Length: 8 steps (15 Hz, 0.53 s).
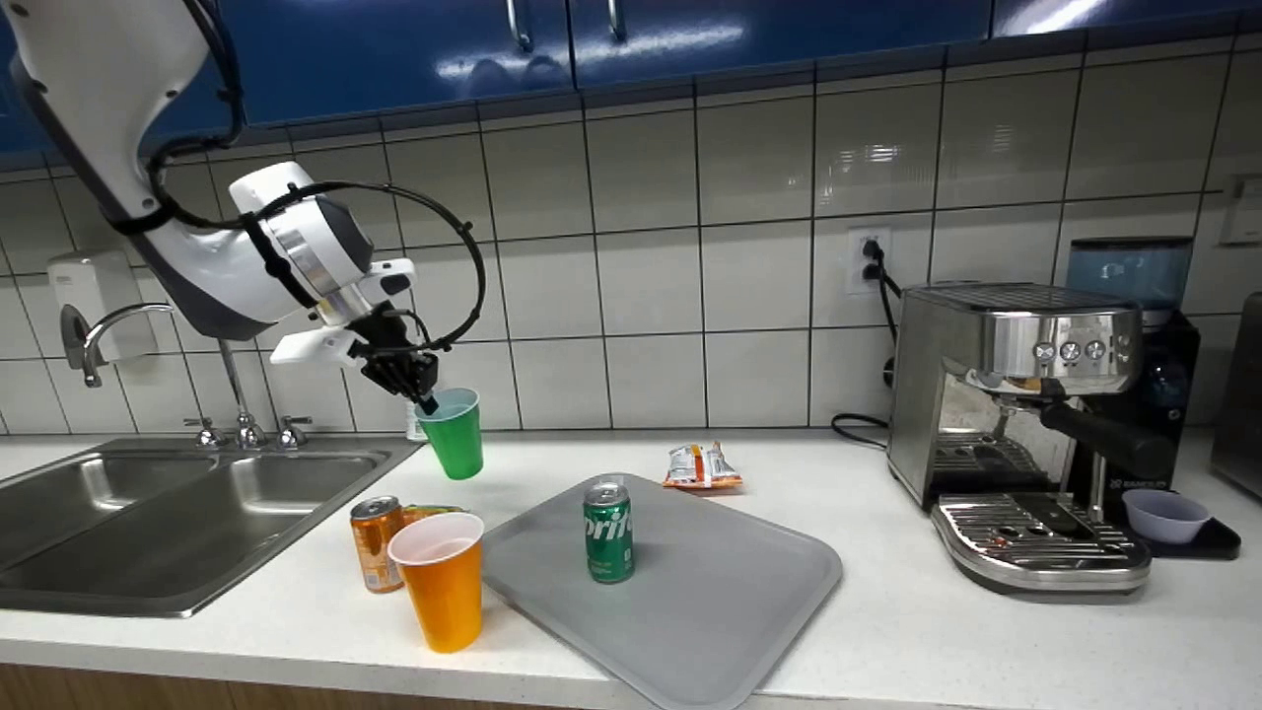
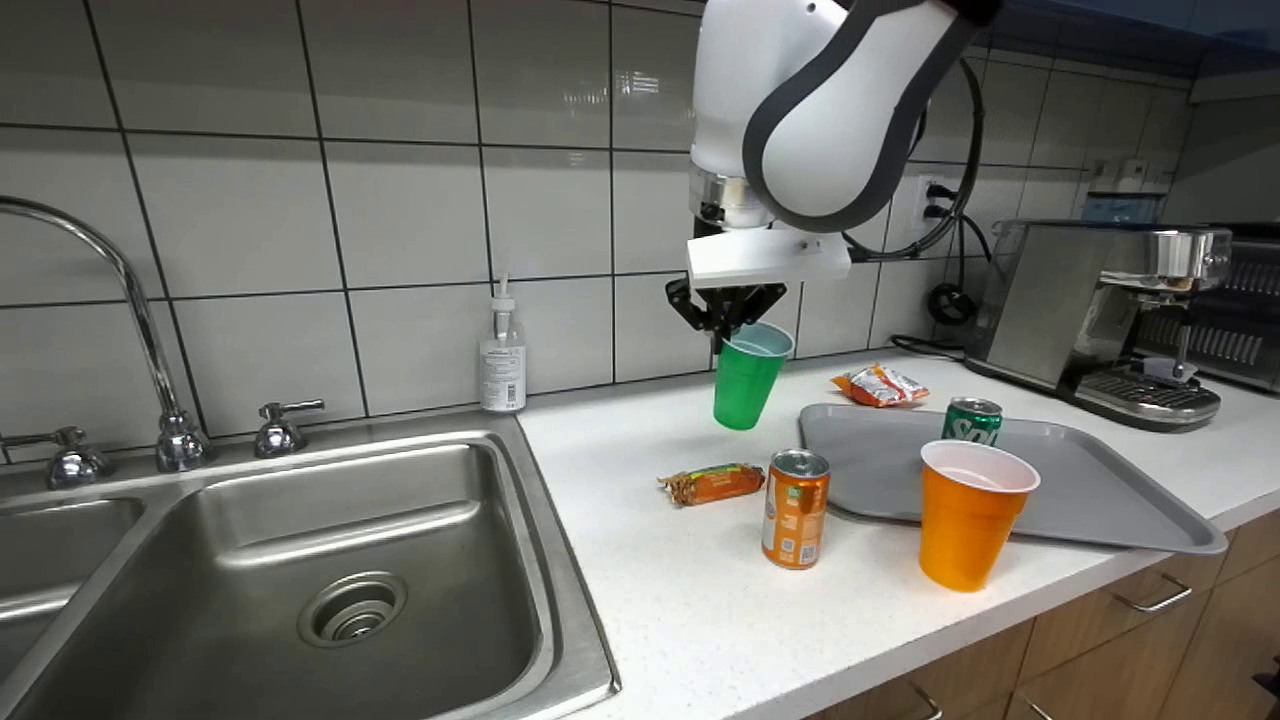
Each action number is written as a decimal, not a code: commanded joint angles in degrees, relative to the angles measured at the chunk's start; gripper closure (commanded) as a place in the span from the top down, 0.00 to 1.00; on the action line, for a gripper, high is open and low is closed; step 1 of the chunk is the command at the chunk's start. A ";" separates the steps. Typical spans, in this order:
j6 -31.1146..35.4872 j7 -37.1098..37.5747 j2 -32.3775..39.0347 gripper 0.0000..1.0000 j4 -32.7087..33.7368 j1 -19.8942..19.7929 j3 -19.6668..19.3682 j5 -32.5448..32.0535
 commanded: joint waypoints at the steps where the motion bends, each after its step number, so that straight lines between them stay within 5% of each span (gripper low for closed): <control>1: -2.67 2.16 4.29 0.01 5.86 2.04 -0.48 -1.39; 8: -5.36 1.44 11.21 0.01 14.72 3.48 1.58 -1.08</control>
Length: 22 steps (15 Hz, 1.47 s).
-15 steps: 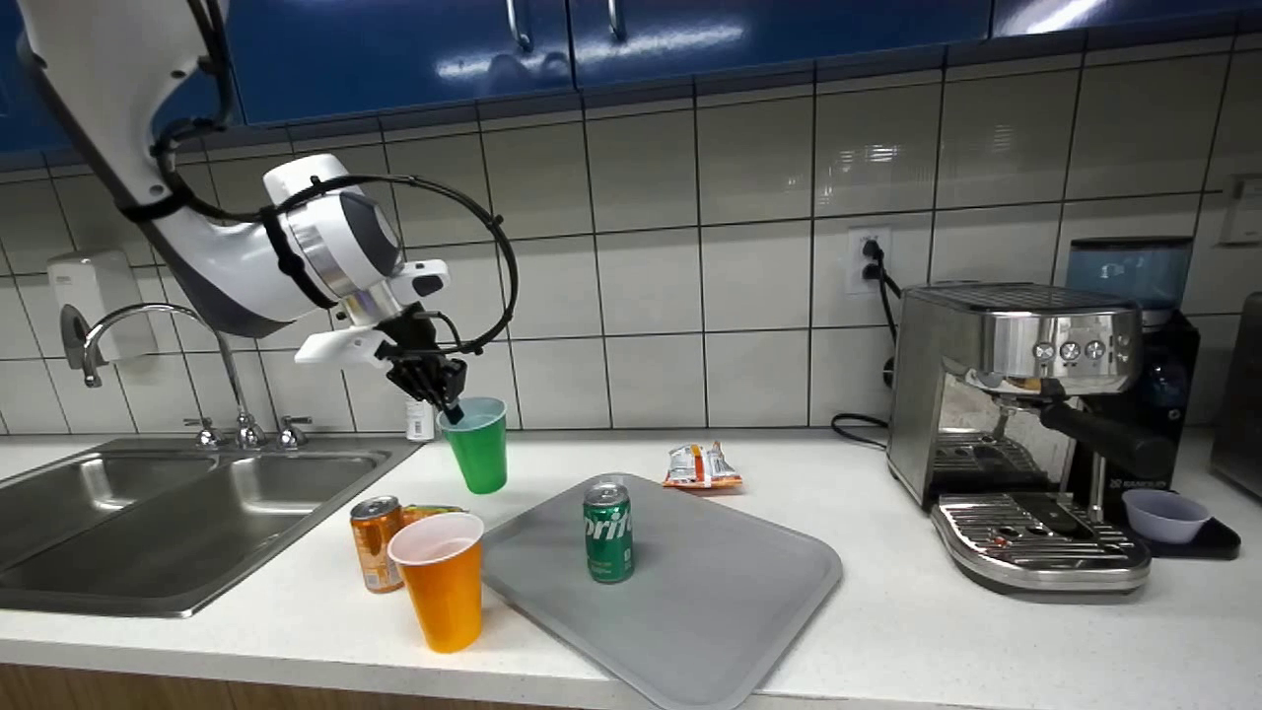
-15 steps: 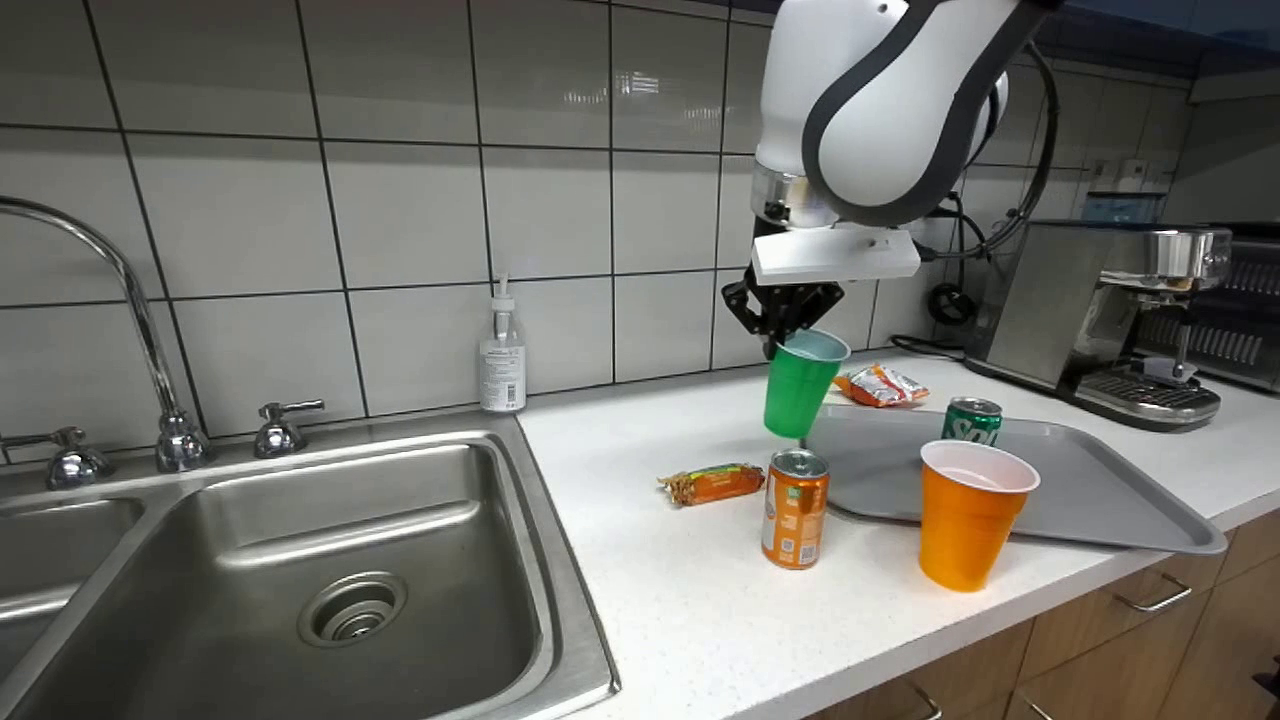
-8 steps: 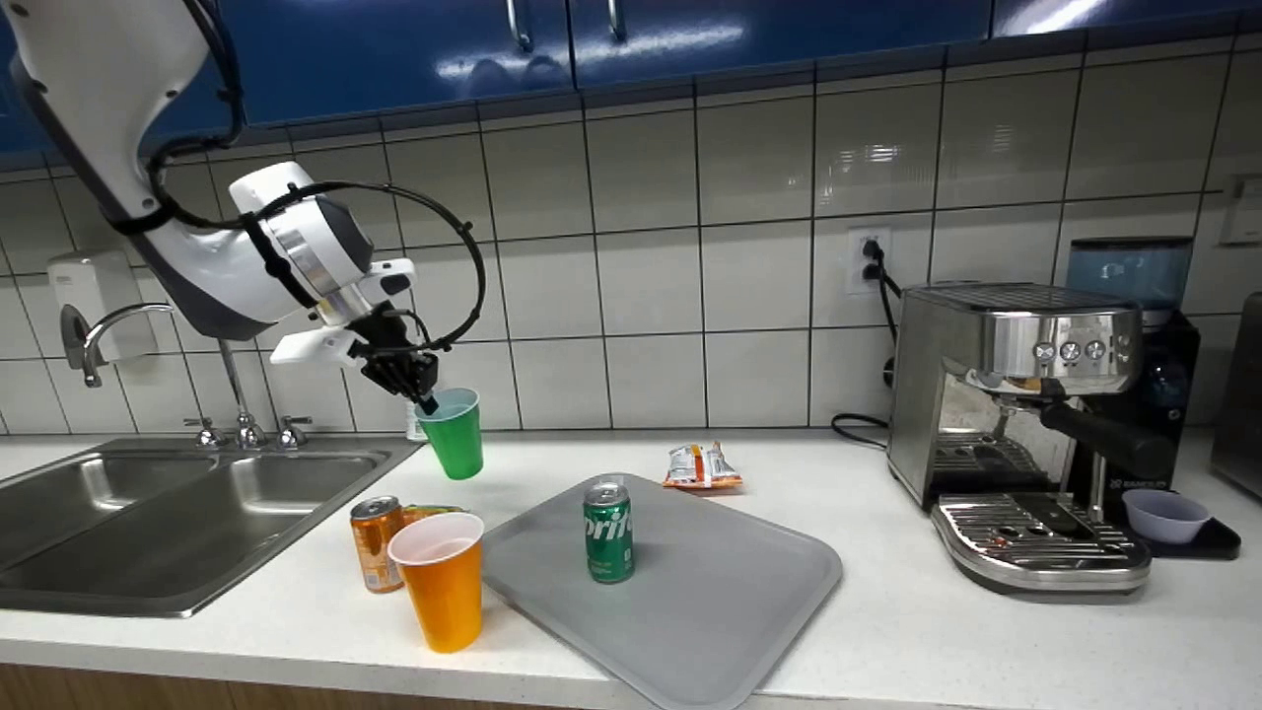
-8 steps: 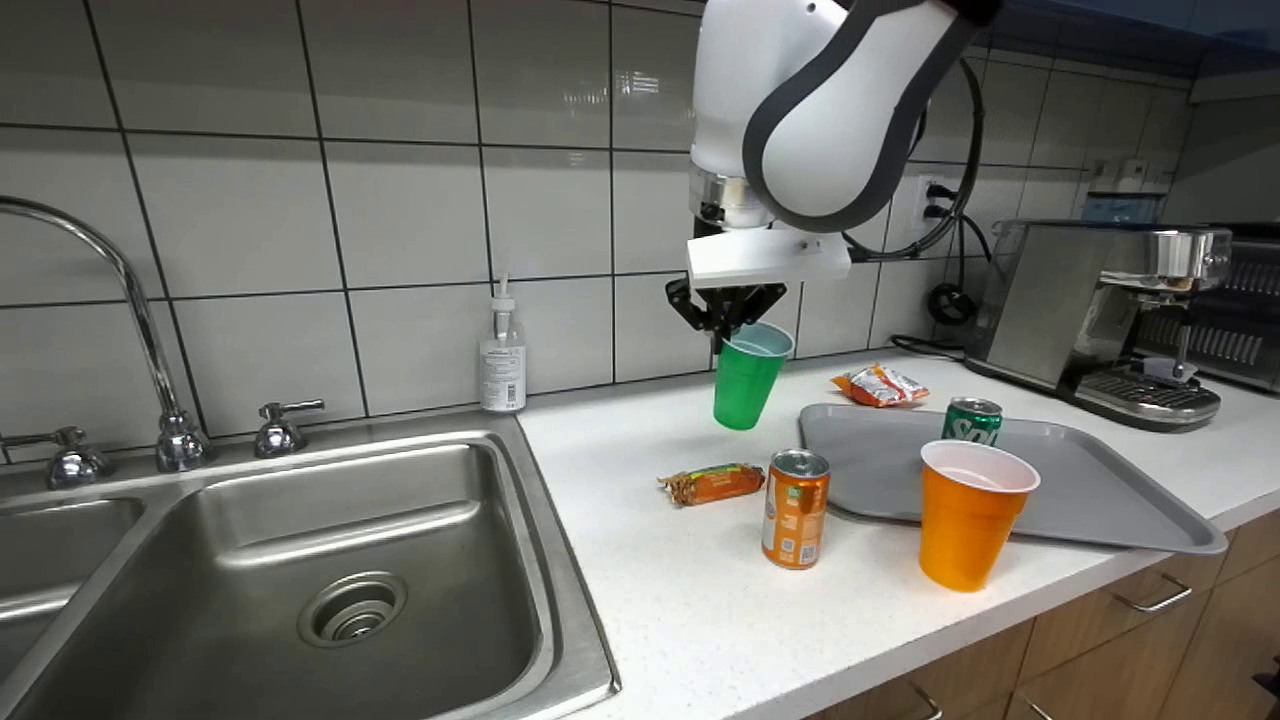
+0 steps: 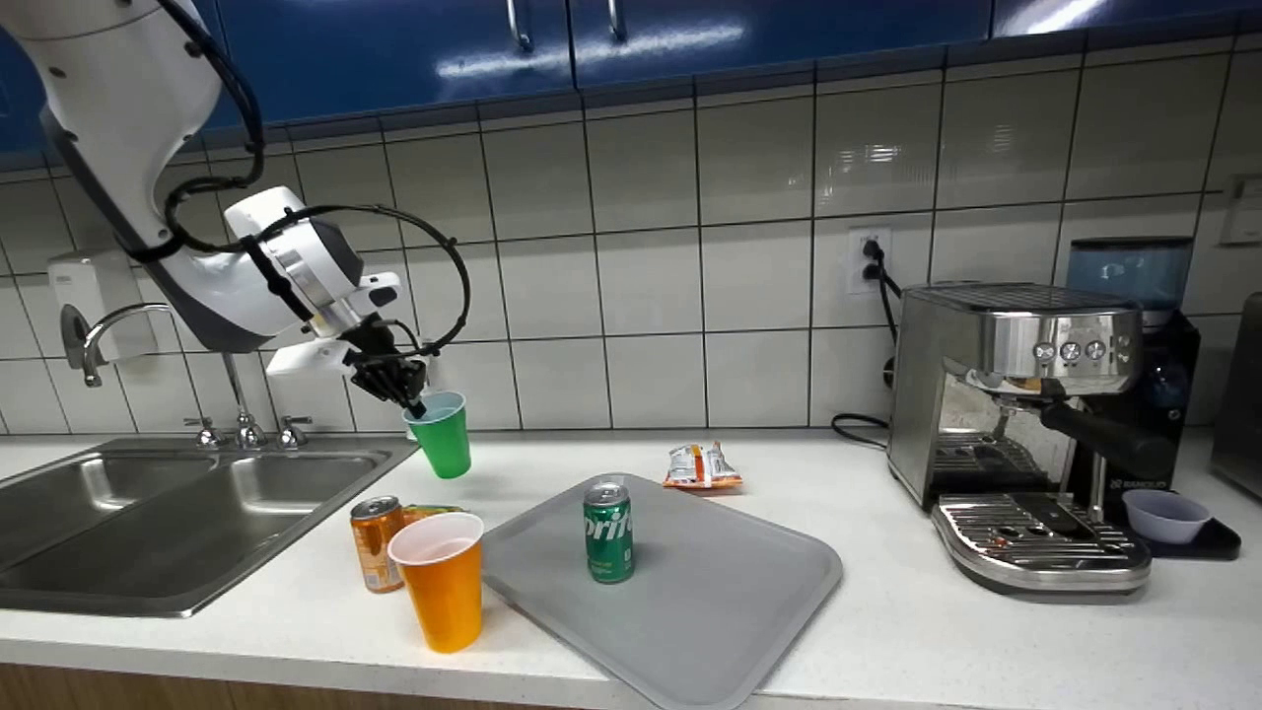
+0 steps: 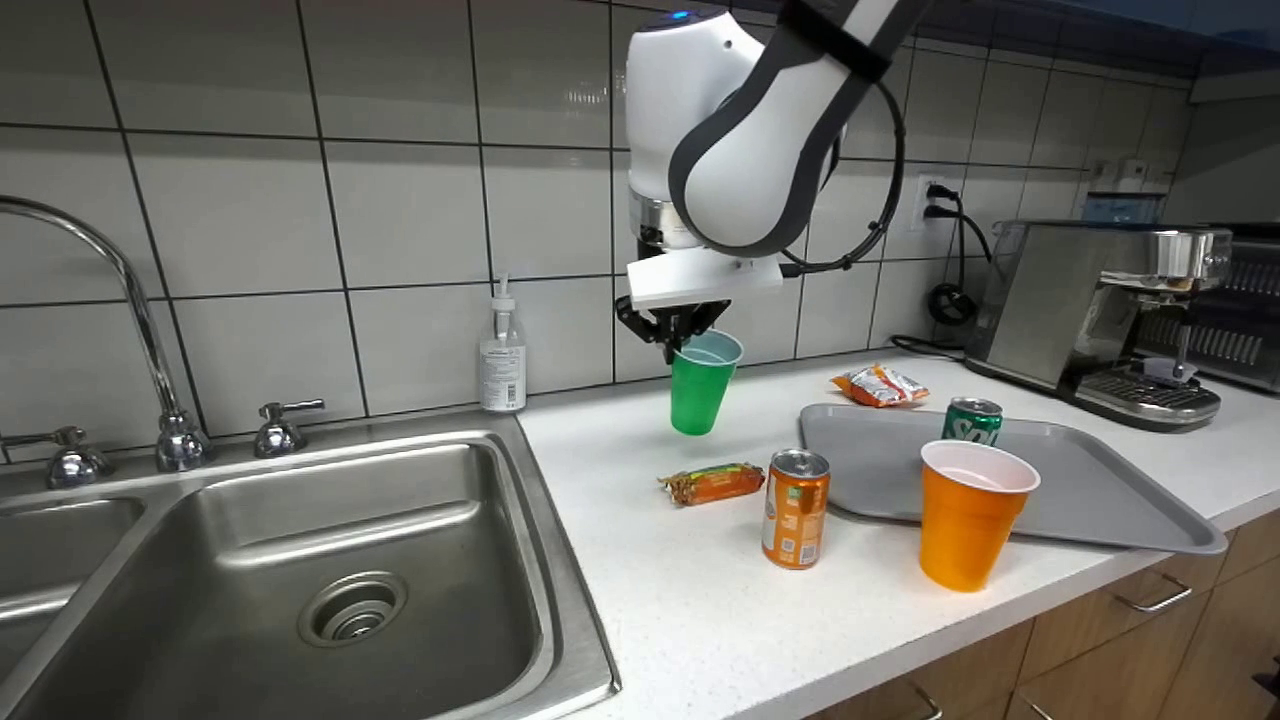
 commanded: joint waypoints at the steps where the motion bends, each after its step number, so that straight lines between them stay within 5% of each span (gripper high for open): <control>1: -3.51 1.30 4.07 0.01 6.41 1.34 0.68 -1.03; 22: -8.55 0.02 12.02 0.01 15.74 4.91 2.37 2.83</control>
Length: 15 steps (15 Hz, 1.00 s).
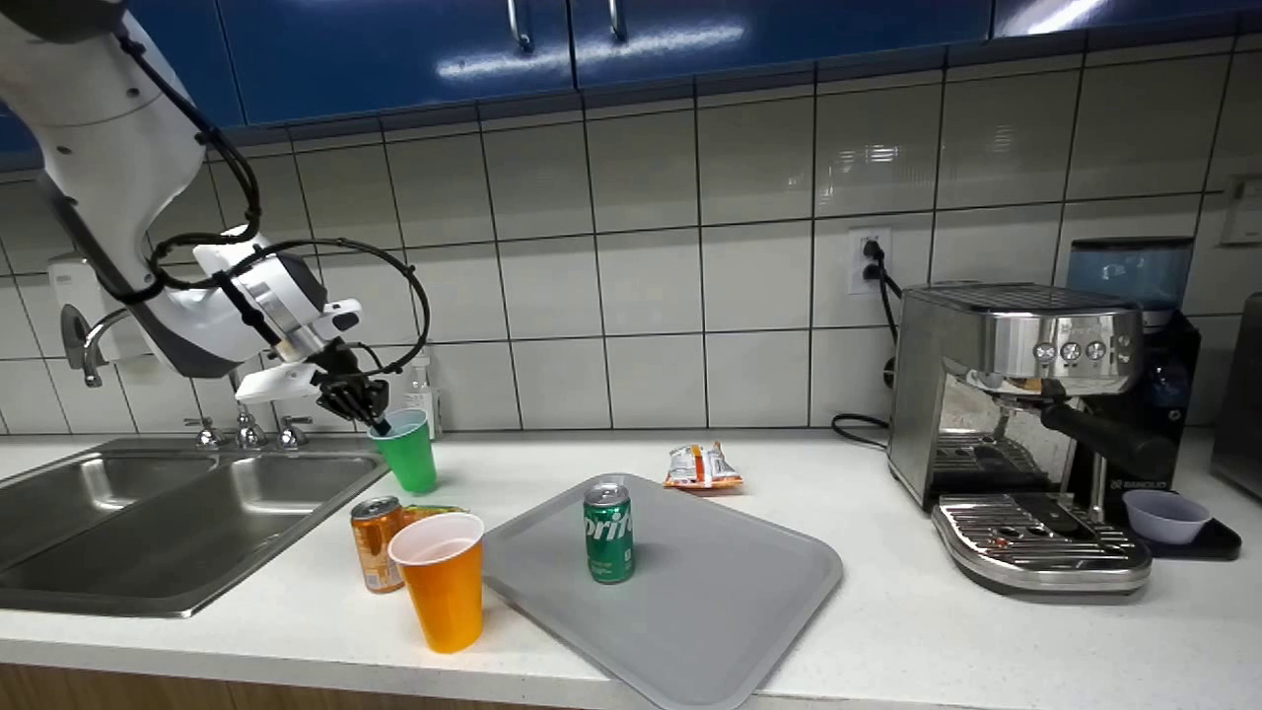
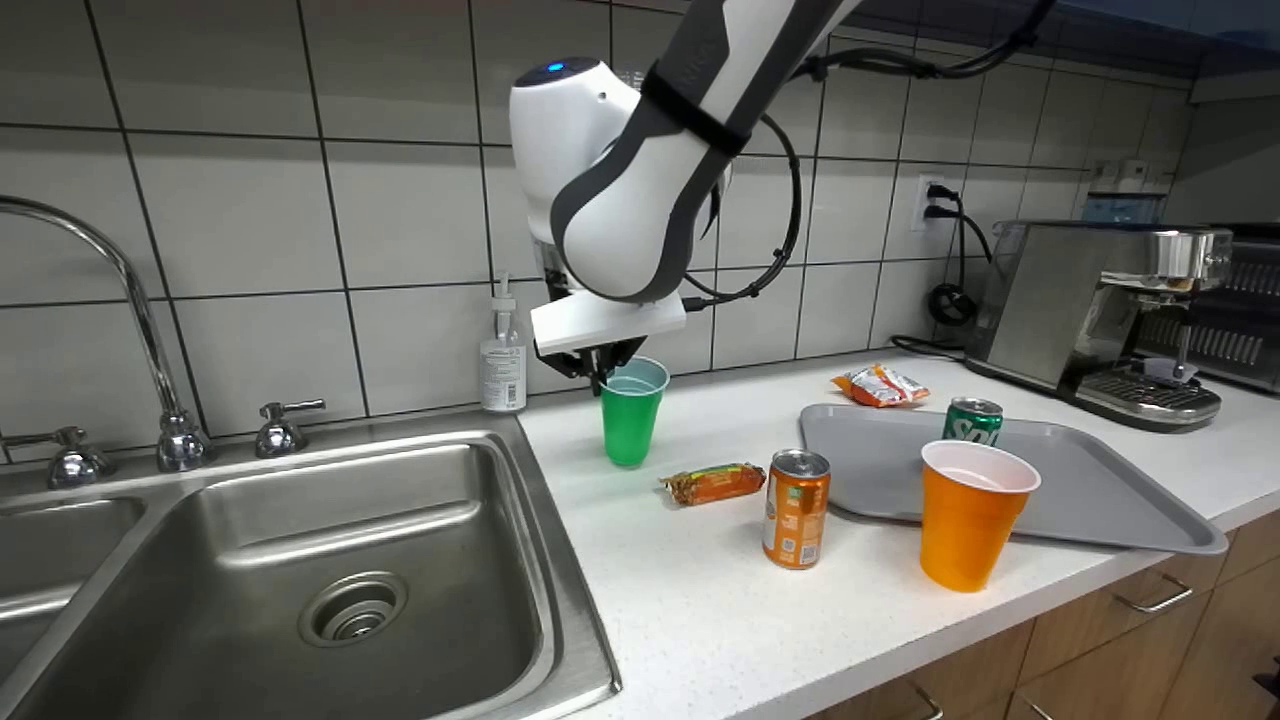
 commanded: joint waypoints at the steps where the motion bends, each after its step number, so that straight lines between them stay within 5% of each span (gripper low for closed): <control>1: -3.52 -0.09 0.76 0.01 2.30 -0.29 0.73 1.96; 8: -5.96 -0.13 1.04 0.02 2.78 -0.49 1.13 4.22; 9: -6.10 -0.12 1.10 0.30 2.85 -0.45 1.12 4.17; 10: -6.13 0.02 1.16 0.31 2.89 -0.32 0.98 3.95; 15: -6.25 0.19 1.25 0.68 3.08 -0.26 0.88 3.86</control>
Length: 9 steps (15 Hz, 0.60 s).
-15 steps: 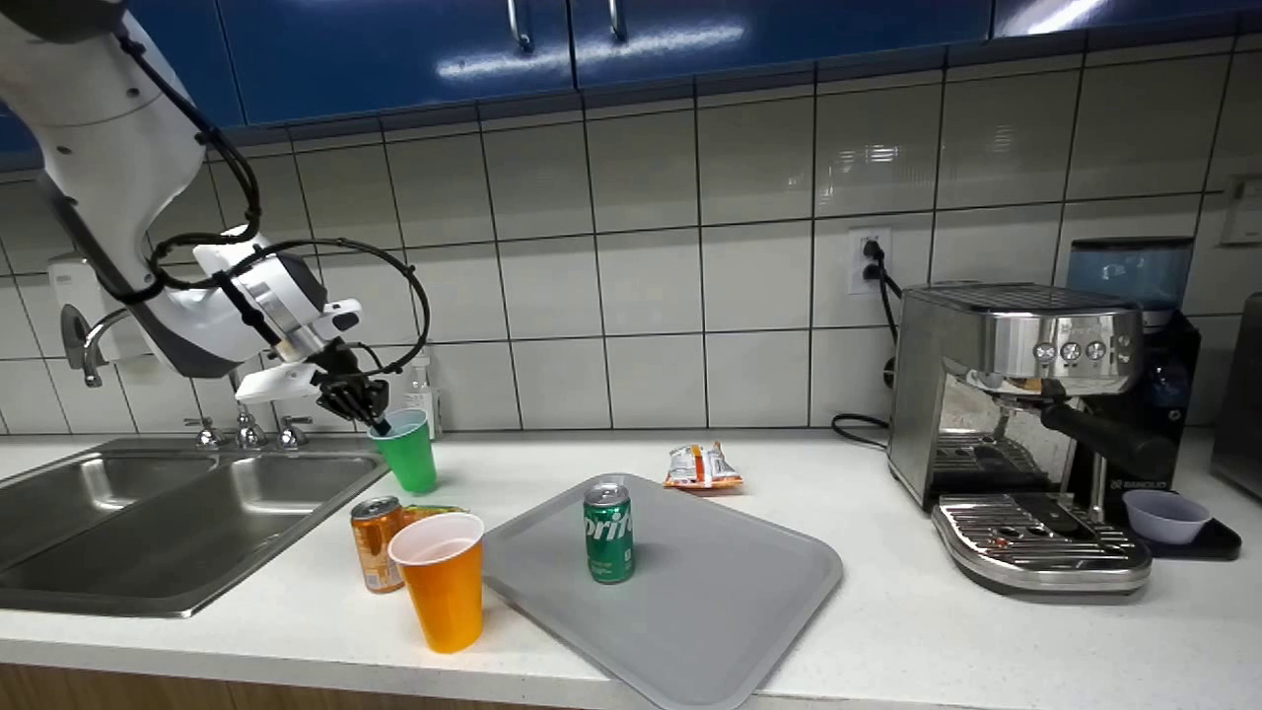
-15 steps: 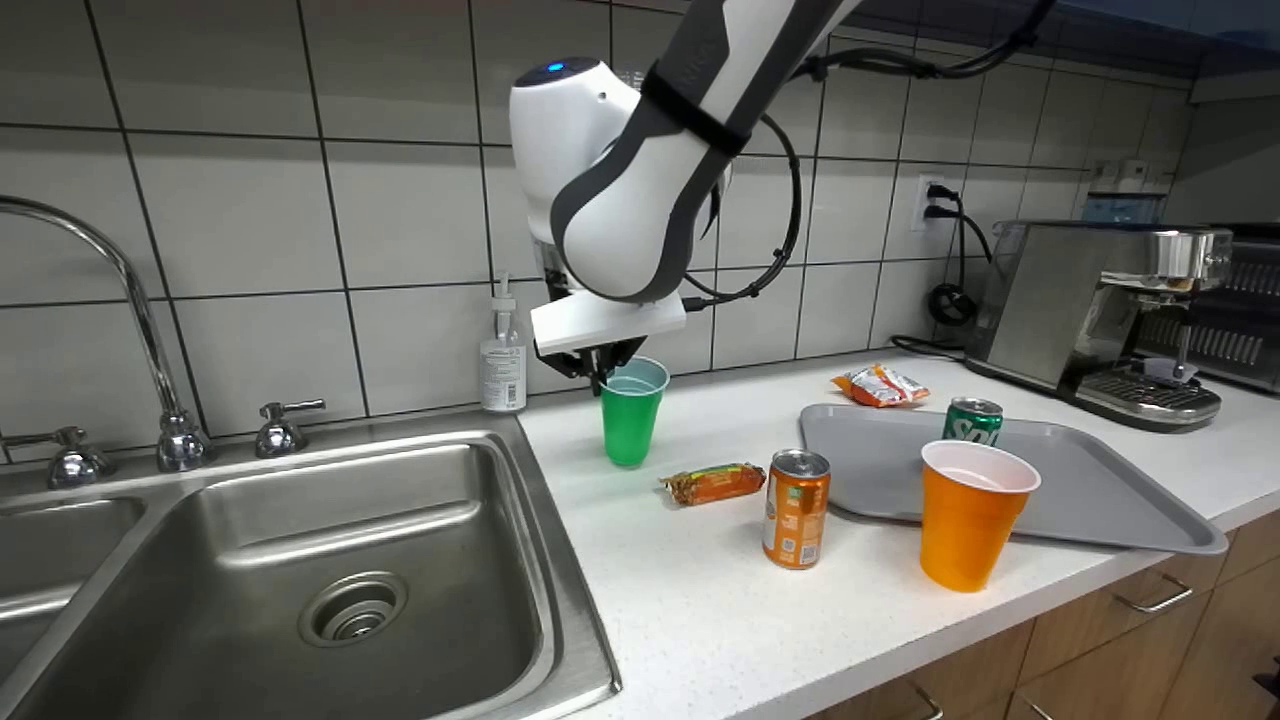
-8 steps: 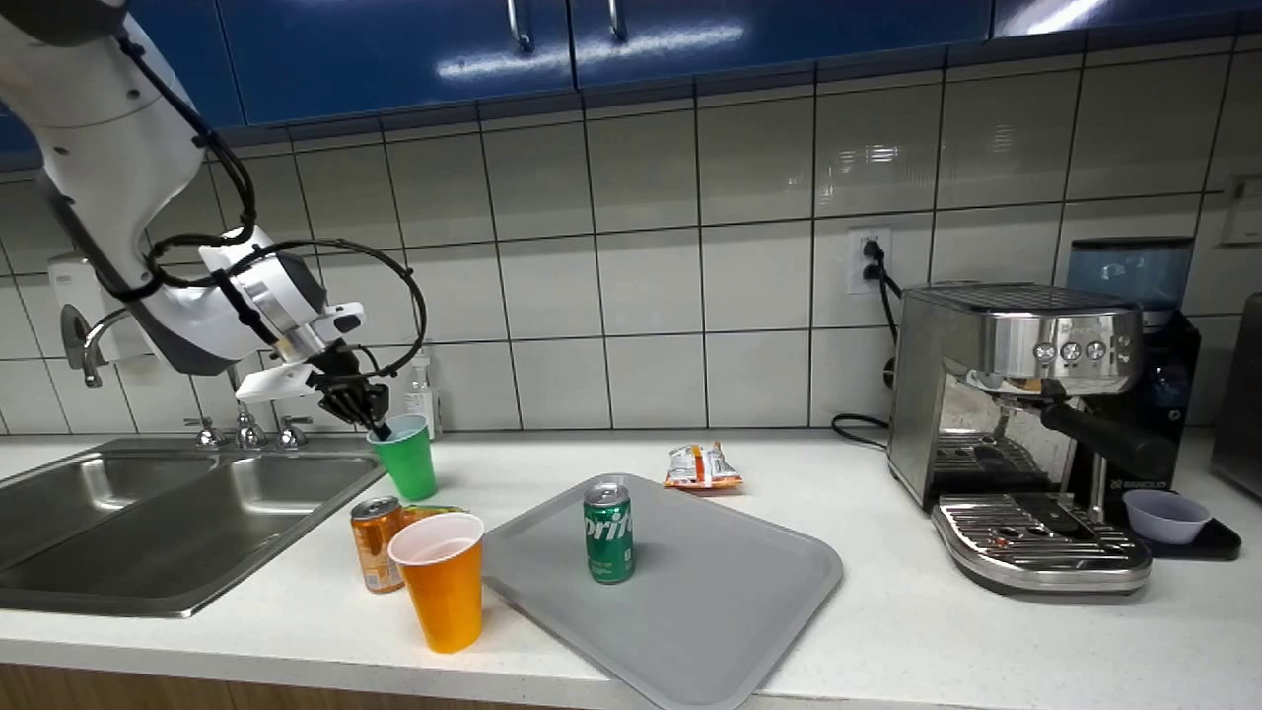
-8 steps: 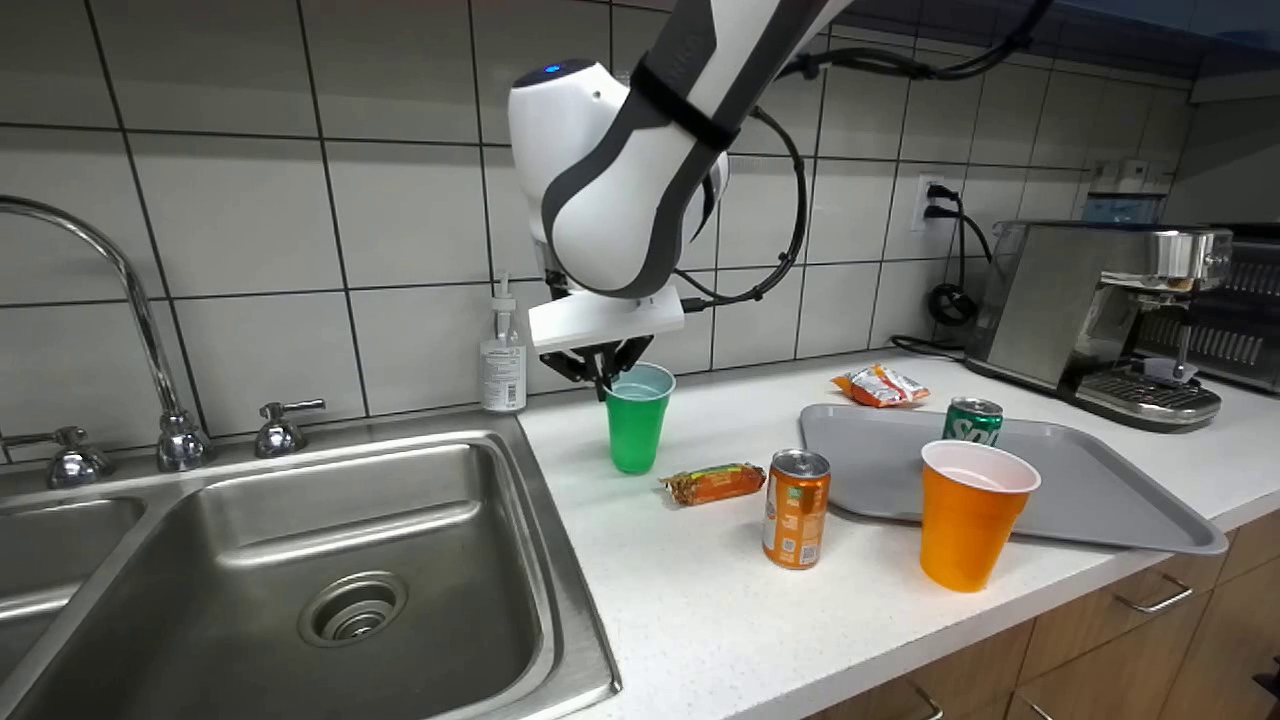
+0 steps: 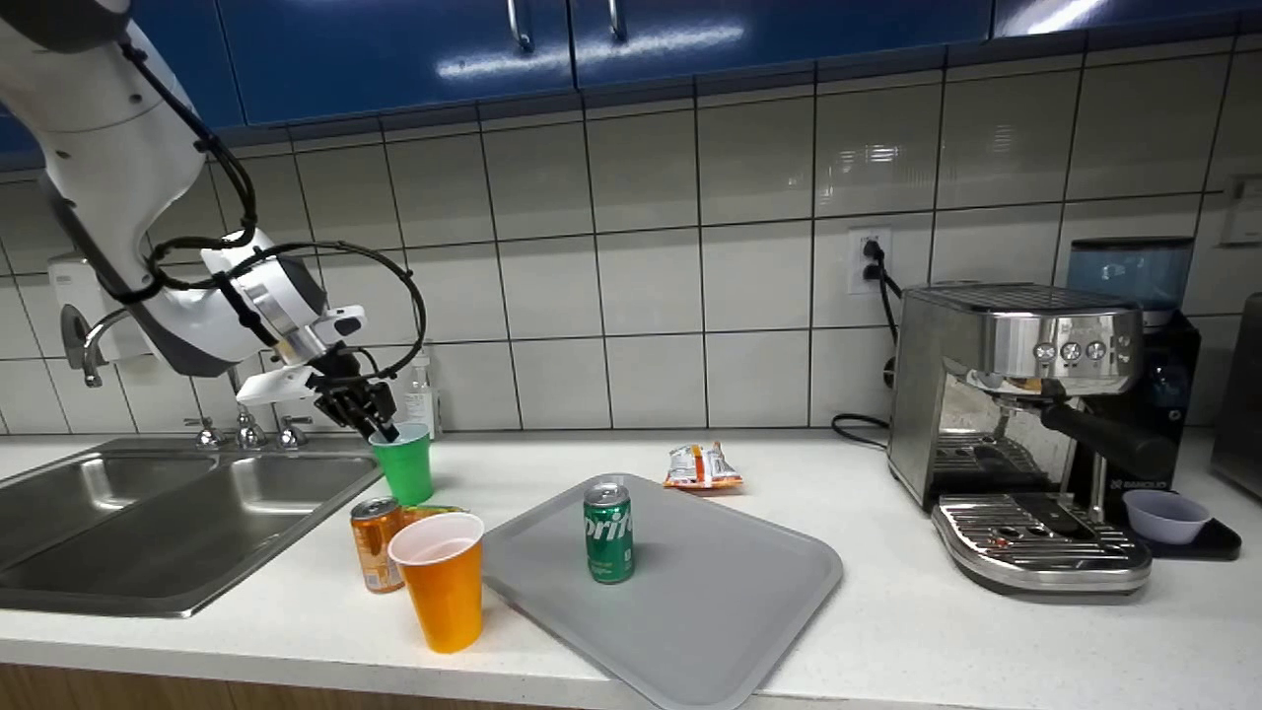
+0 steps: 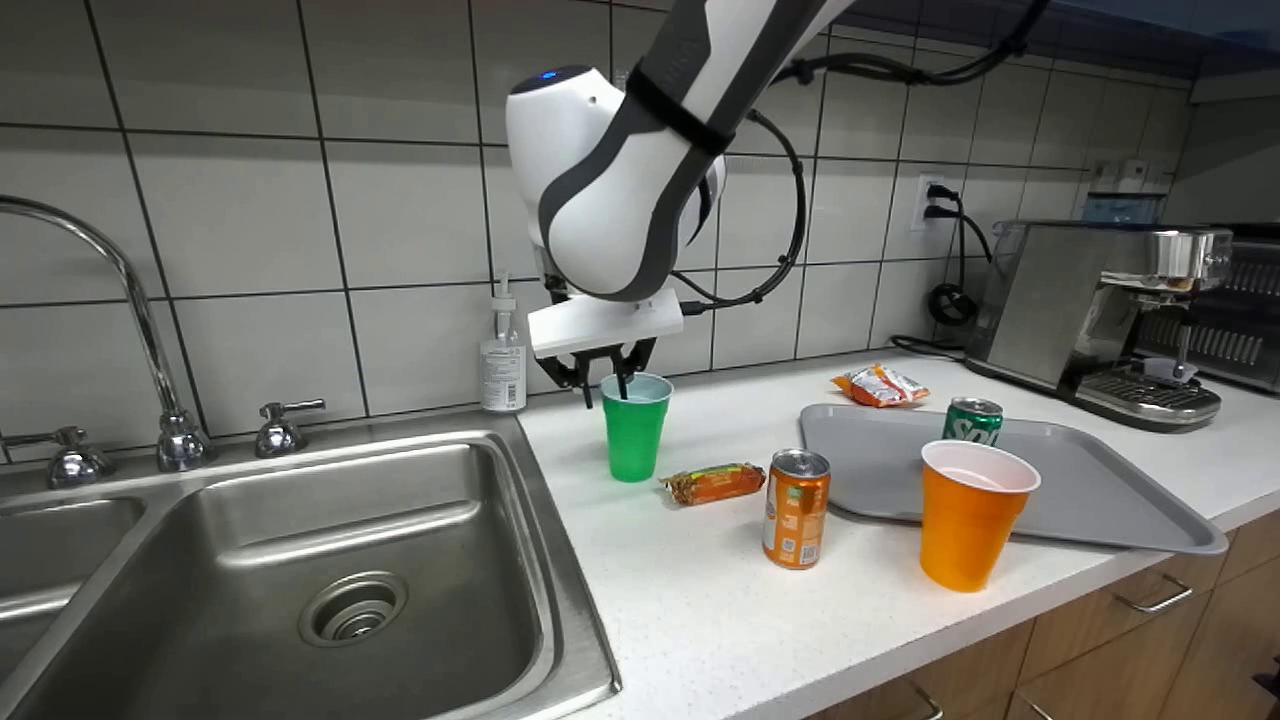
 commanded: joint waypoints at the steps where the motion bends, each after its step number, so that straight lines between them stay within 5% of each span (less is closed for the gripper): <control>1: -2.31 0.26 0.32 0.74 1.87 -0.20 0.52 0.38; 4: -2.04 0.64 -0.45 0.98 1.59 0.05 0.26 0.00; 9: -1.98 0.94 -2.96 1.00 0.33 -0.16 0.33 0.26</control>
